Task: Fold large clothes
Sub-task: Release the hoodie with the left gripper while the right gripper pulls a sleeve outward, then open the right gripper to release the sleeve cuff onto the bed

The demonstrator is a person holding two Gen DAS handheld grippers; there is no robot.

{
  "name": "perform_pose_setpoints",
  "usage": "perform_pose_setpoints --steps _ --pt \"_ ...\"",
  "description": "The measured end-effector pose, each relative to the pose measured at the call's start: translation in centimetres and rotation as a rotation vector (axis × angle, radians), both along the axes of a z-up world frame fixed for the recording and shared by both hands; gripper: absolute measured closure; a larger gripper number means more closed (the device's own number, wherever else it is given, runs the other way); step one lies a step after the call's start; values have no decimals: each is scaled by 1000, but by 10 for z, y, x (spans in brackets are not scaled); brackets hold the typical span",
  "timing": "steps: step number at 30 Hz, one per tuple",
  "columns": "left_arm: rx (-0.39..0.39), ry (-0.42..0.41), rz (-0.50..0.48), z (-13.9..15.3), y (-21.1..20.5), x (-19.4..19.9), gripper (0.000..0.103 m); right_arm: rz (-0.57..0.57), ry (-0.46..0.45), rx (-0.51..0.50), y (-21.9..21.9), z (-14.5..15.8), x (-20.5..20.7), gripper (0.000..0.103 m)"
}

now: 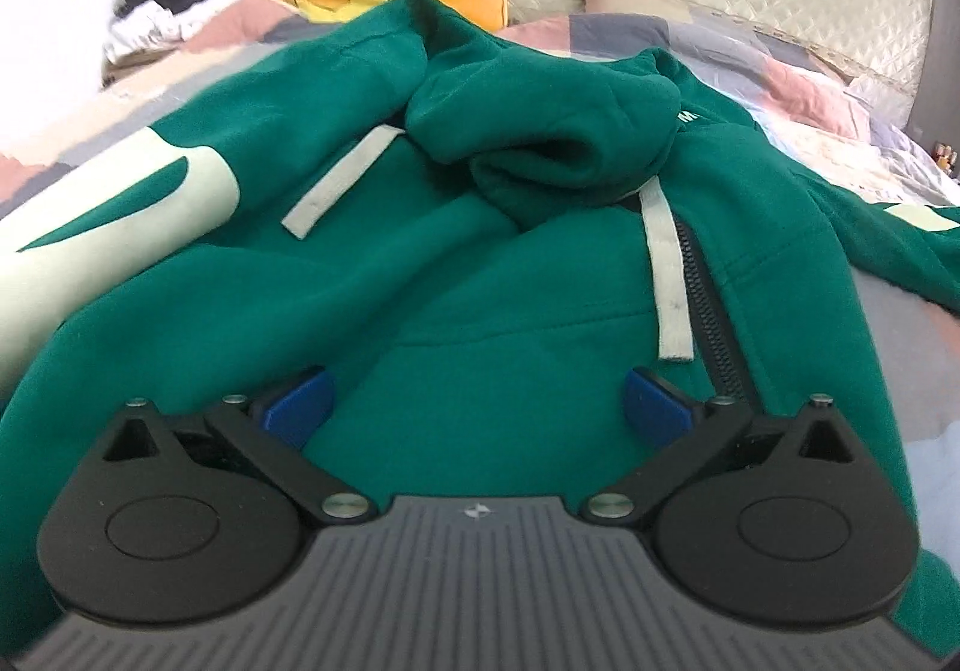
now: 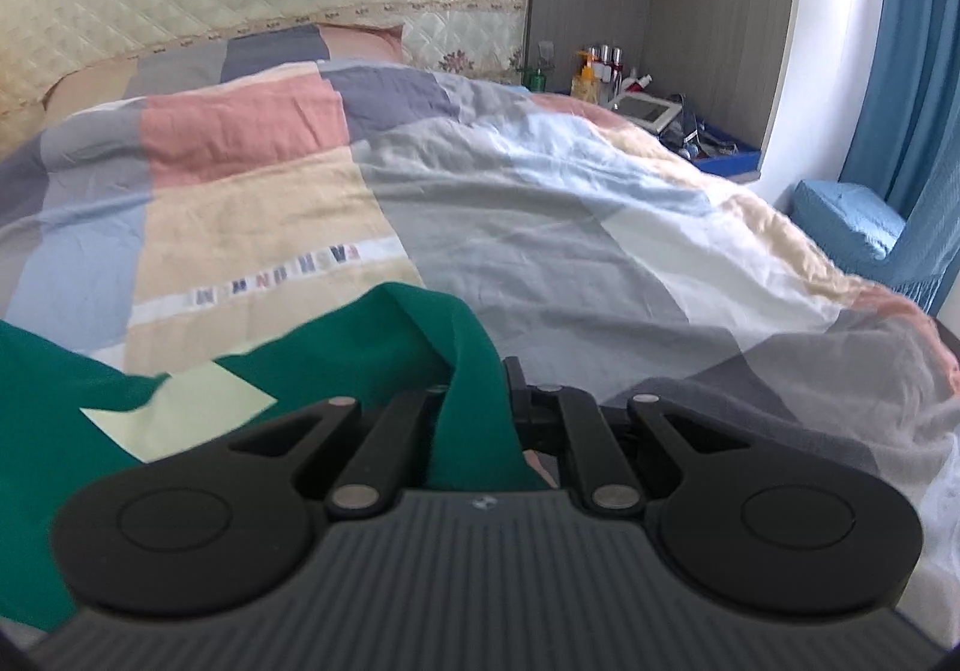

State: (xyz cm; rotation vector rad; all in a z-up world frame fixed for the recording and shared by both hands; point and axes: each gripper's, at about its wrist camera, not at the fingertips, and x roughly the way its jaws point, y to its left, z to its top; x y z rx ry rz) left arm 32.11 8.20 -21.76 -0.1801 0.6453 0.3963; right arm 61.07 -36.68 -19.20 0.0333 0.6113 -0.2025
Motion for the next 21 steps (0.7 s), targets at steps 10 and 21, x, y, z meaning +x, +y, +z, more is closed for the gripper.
perform_pose_setpoints --steps 10,21 --pt "-71 -57 1 -5 7 -14 0 33 33 60 4 3 -10 91" --pt "-62 -52 2 -6 4 -14 0 -12 59 47 16 6 -34 90"
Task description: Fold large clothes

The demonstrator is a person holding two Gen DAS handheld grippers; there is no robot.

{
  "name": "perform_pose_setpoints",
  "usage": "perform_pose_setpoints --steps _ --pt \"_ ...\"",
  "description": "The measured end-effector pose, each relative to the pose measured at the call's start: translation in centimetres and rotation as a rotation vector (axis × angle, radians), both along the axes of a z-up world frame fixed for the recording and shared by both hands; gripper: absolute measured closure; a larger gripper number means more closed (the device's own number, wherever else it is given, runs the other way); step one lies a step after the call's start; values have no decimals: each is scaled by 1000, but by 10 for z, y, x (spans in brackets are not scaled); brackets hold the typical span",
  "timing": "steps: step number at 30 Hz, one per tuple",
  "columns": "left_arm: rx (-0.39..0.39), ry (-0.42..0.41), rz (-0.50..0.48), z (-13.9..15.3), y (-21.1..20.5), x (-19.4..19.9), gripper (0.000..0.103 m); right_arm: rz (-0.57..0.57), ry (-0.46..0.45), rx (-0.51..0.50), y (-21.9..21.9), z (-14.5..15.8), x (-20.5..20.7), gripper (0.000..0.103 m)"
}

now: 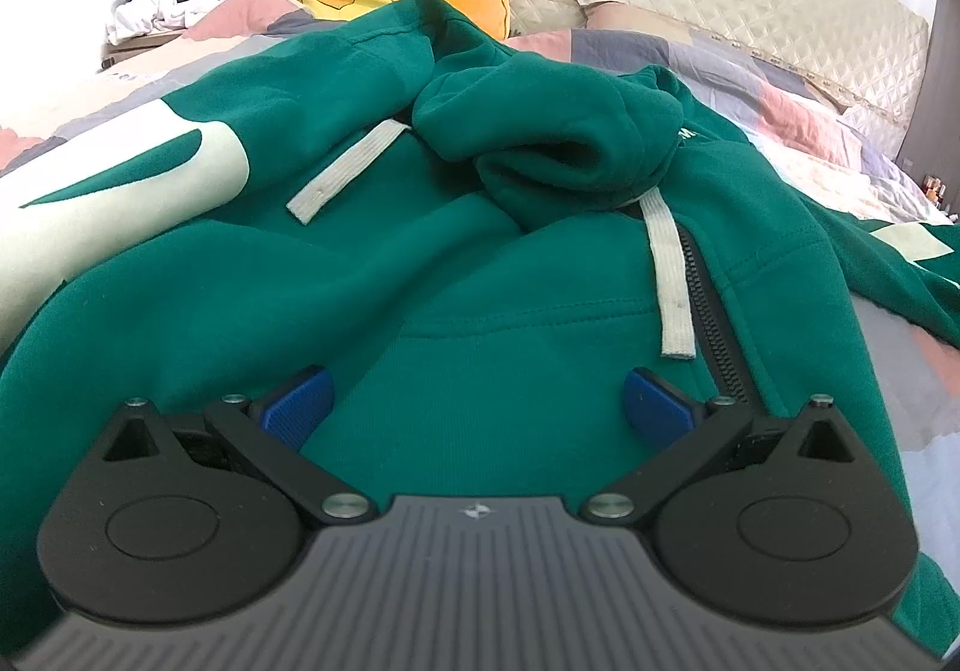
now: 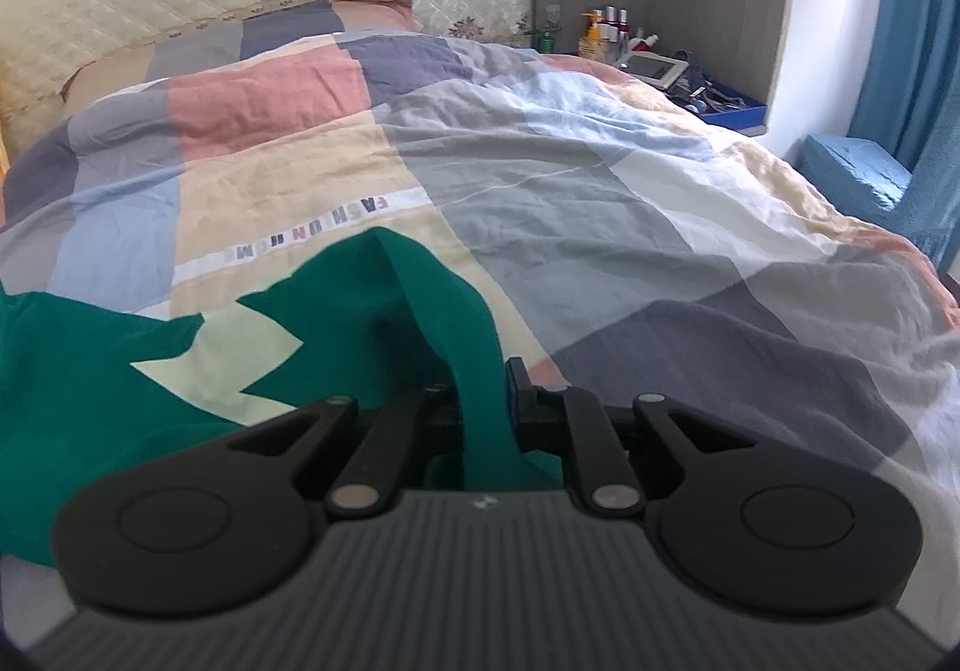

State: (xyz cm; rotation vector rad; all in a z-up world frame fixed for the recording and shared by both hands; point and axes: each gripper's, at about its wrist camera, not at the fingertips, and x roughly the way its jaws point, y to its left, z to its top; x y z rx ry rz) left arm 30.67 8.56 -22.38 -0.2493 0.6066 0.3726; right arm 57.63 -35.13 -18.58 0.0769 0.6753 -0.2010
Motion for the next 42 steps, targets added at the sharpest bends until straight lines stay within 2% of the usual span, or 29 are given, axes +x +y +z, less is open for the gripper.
perform_pose_setpoints --steps 4,9,17,18,21,23,25,26,34,42 --pt "1 0 0 0 0 0 0 -13 3 37 2 2 -8 90" --pt "1 0 0 0 0 1 0 25 11 -1 11 3 -17 90" --pt "1 -1 1 -1 0 1 0 30 -1 39 11 13 -26 90" --pt "1 -1 1 -1 0 1 0 30 0 46 11 13 -27 88" --pt "1 -1 1 -1 0 1 0 38 -13 63 10 15 -34 75" --pt "0 -1 1 -1 0 1 0 41 -17 58 12 17 -38 53" --pt "0 -1 1 -1 0 1 0 53 -28 55 15 20 -43 37" --pt "0 -1 1 -1 0 1 0 62 -36 52 17 22 -46 33" --pt "0 -2 1 -1 0 1 0 134 -110 22 51 42 -82 33" --pt "0 -2 1 -1 0 1 0 301 -142 117 113 53 -140 33"
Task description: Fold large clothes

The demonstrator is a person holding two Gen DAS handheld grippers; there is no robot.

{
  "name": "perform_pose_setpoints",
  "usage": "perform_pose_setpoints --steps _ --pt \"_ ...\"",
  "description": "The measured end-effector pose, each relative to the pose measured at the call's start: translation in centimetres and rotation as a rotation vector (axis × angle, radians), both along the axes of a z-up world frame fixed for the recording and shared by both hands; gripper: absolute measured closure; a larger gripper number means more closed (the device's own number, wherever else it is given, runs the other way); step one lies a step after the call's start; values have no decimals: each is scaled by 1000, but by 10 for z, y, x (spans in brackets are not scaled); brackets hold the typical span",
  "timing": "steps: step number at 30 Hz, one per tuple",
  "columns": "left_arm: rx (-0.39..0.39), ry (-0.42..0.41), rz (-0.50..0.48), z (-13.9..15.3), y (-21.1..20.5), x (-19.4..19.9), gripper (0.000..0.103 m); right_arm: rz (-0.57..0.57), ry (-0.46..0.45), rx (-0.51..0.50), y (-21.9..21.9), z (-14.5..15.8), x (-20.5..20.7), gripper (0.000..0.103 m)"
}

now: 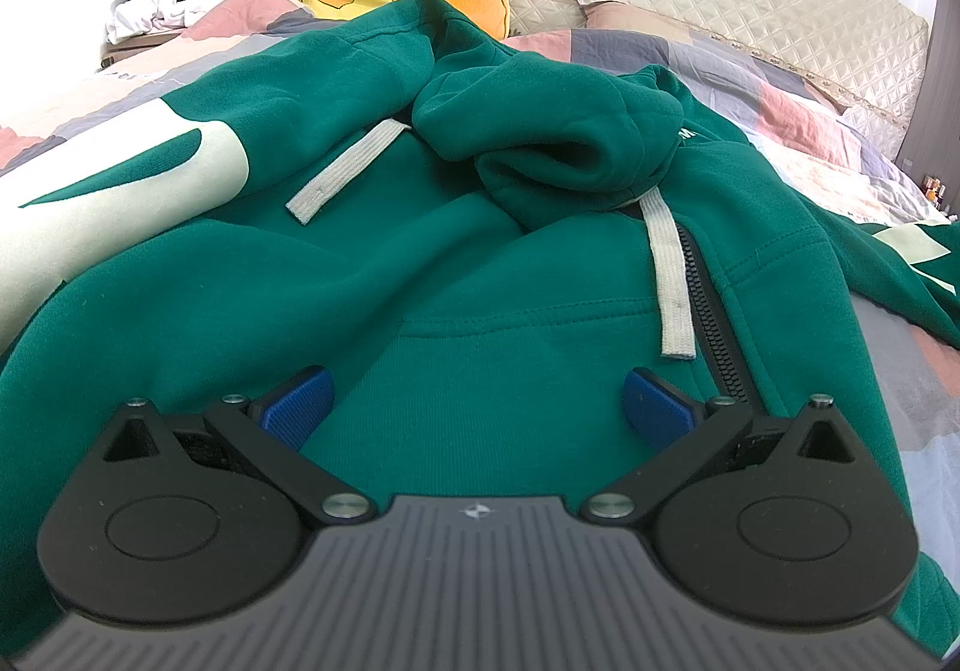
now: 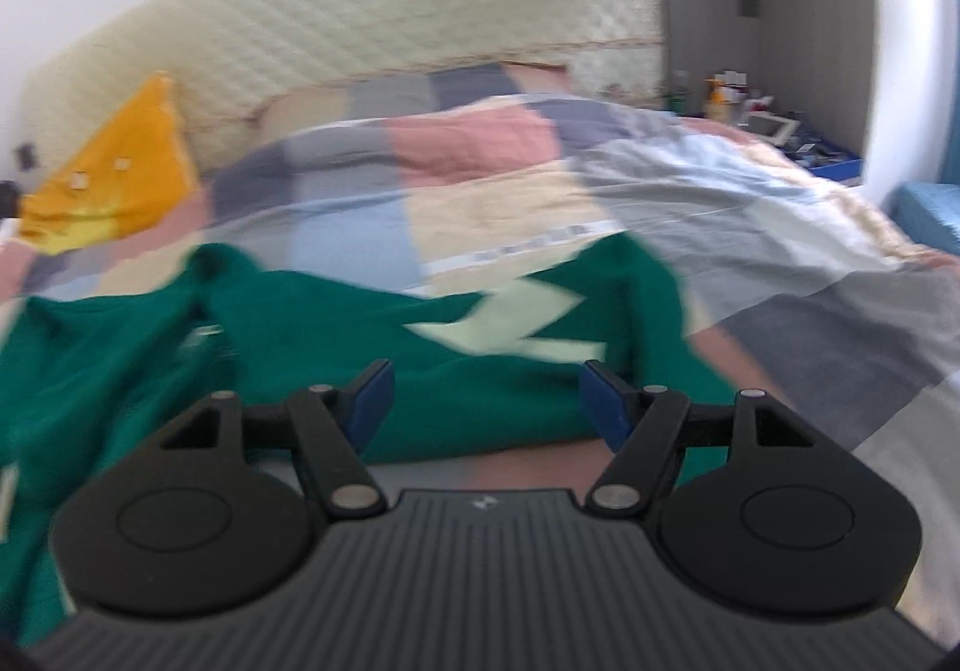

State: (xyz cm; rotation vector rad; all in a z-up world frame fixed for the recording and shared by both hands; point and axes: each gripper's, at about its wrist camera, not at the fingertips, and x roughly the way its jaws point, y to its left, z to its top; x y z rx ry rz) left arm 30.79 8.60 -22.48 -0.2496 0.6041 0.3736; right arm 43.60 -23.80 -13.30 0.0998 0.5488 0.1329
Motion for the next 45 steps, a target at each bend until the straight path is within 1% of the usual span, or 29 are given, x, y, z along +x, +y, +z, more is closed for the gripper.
perform_pose_setpoints --steps 4,10,14,18,21,23,25,28,30,32,33,35,36,39,42,43,45 --pt "-7 -5 0 0 0 0 0 79 -10 45 32 1 -22 33" --pt "-6 -7 -3 0 1 1 0 153 24 139 61 1 -45 33" --pt "1 -17 -3 -3 1 3 0 184 62 189 74 -8 -60 33" --pt "-3 -18 -4 -4 2 3 0 179 127 251 81 -25 -73 33" --pt "-7 -4 -7 -2 3 5 0 183 170 266 85 -37 -82 33" --pt "-22 28 -35 2 7 4 0 185 174 272 89 -40 -89 33" --pt "-52 35 -46 5 12 4 0 184 169 272 91 -39 -96 33" --pt "-67 21 -63 10 14 -3 0 200 160 293 94 -35 -107 33" --pt "-6 26 -93 20 12 -8 0 206 143 299 97 -32 -116 33" --pt "65 57 -107 35 13 -12 0 208 136 305 99 -31 -124 33" --pt "77 62 -108 44 16 -15 0 207 136 314 99 -32 -126 33" --pt "75 44 -117 65 31 -26 0 208 142 330 99 -35 -129 33" --pt "80 43 -100 76 41 -32 0 212 145 328 99 -37 -130 33" --pt "82 72 -34 103 76 -43 0 221 152 315 101 -41 -130 33" --pt "67 123 22 125 119 -50 0 243 178 322 102 -47 -130 33" --pt "67 137 22 129 129 -52 0 249 186 319 104 -48 -129 33" --pt "59 176 -13 136 149 -57 0 260 198 313 106 -51 -128 33"
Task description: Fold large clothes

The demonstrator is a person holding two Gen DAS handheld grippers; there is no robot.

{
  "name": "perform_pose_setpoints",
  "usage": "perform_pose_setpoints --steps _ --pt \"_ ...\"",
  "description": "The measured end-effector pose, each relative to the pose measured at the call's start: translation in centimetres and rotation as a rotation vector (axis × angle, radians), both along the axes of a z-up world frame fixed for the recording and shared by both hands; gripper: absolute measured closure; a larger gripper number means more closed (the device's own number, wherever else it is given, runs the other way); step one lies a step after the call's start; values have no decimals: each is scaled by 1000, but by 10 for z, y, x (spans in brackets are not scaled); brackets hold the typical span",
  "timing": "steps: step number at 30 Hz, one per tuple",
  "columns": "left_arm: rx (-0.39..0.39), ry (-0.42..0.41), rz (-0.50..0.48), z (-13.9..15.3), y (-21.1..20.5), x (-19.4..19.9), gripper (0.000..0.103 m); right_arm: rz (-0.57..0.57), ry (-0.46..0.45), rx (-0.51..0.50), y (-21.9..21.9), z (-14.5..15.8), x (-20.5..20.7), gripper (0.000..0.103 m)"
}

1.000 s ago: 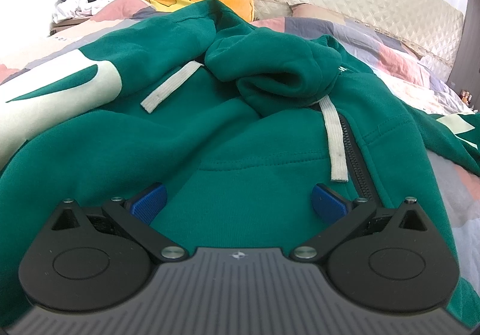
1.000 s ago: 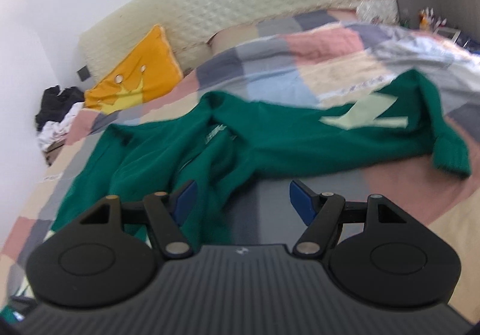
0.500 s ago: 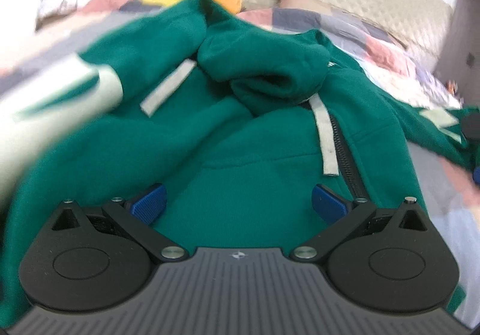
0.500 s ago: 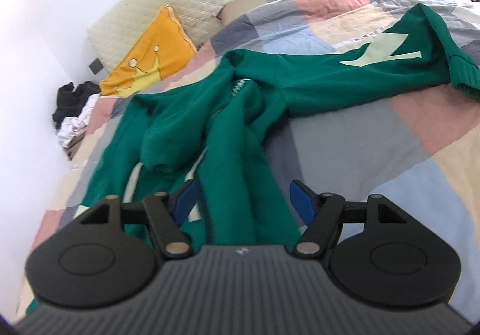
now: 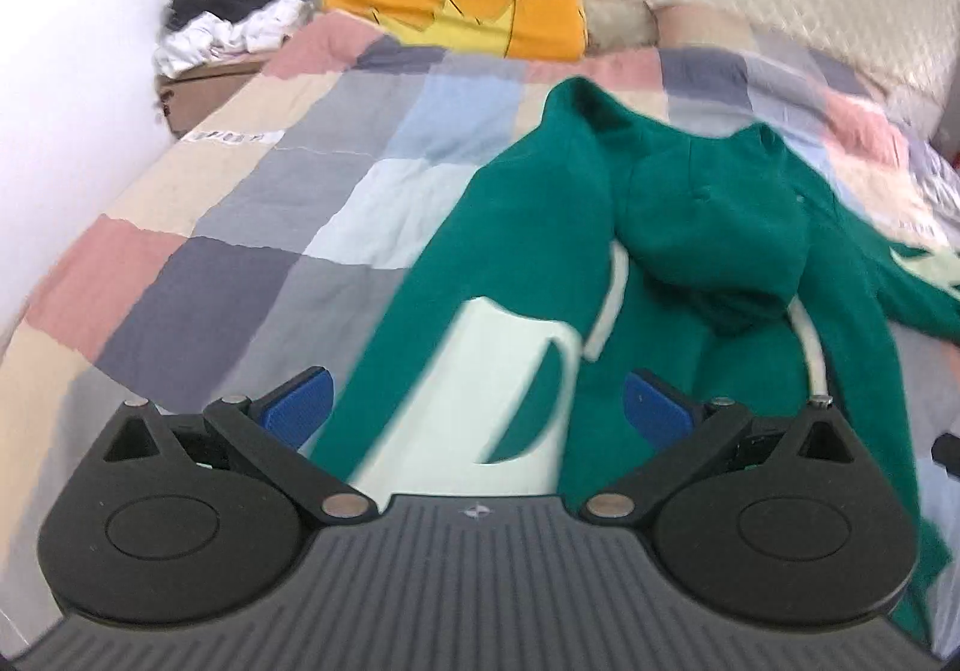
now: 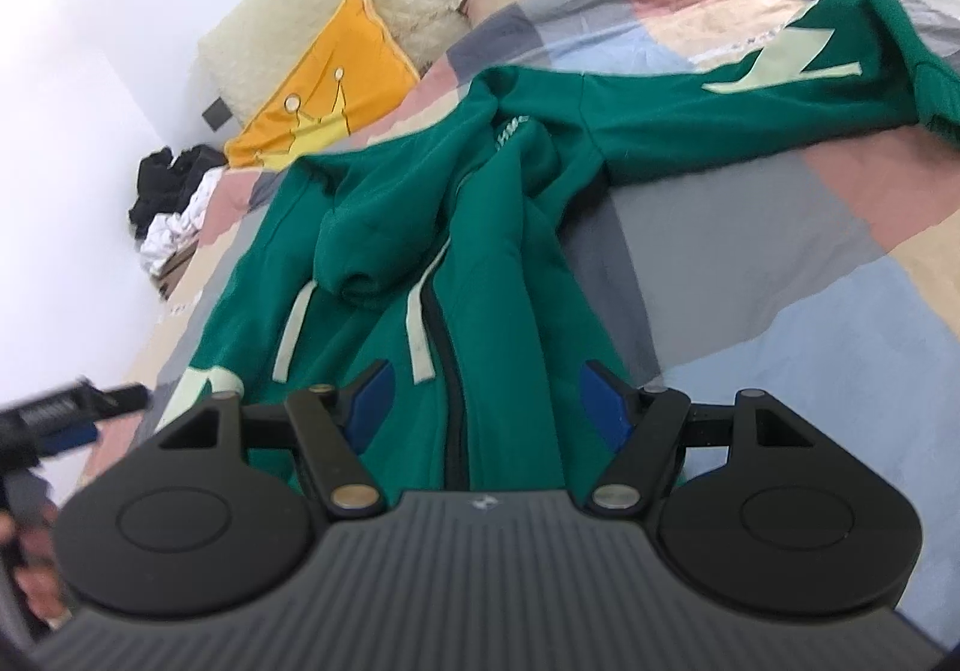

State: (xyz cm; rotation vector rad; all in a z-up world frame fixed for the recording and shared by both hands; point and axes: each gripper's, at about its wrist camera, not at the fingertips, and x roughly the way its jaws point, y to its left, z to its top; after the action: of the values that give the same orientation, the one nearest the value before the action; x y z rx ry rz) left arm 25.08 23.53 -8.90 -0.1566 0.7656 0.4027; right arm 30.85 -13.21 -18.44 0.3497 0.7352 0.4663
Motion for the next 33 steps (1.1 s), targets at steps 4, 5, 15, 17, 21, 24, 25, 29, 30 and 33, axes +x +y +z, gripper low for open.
perform_pose_setpoints --steps 4,5,15,17,21,24,25,29,30,33 --pt "-60 106 -63 -3 28 -3 0 17 2 -10 5 -3 3 33" --pt "-75 138 -88 -8 31 -3 0 19 1 -11 6 -3 3 33" --pt "-181 283 -147 -56 50 -5 29 55 18 -67 22 -17 10 33" --pt "-199 277 -139 -57 57 -5 64 64 26 -82 26 -20 11 33" --pt "-243 227 -79 -44 85 -4 91 74 36 -94 30 -23 11 33" --pt "-222 165 -17 -18 113 -5 95 72 32 -98 31 -23 12 33" --pt "-207 144 8 -7 125 -5 95 70 27 -97 31 -23 13 33" --pt "-138 53 130 46 183 8 96 58 3 -89 32 -21 18 33" --pt "-116 30 154 58 195 14 96 53 -1 -88 32 -20 20 33" --pt "-60 -30 216 90 230 42 96 44 -15 -84 33 -22 26 33"
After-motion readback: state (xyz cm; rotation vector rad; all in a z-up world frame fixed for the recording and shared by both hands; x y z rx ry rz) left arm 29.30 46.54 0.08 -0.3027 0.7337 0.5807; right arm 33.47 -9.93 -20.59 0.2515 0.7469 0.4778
